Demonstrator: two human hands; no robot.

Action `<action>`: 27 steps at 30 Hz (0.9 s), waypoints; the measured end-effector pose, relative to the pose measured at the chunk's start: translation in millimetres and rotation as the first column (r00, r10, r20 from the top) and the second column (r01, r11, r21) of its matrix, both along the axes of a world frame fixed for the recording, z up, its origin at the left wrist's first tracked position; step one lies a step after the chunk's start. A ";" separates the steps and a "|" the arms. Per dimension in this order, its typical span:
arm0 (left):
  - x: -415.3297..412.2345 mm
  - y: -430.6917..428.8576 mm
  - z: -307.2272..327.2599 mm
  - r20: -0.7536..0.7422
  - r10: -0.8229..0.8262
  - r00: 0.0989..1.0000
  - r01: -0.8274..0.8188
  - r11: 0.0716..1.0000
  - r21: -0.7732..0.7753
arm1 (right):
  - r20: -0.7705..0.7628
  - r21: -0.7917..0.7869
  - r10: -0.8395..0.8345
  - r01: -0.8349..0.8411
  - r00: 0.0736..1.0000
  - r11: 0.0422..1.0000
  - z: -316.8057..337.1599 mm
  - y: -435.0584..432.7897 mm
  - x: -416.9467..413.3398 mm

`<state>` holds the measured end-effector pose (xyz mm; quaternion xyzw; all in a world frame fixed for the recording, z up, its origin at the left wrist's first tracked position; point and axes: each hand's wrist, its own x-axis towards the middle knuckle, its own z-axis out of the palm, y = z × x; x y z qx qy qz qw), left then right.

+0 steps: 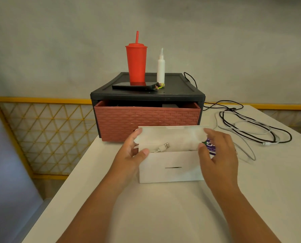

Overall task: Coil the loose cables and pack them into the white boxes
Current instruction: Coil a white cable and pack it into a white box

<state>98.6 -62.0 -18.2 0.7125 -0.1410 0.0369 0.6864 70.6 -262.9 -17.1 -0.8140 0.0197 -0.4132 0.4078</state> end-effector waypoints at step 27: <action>10.3 -3.0 -22.0 0.022 0.232 0.972 -0.233 0.964 0.128 | -0.449 0.293 0.230 -0.101 0.863 0.951 -14.7 5.0 10.3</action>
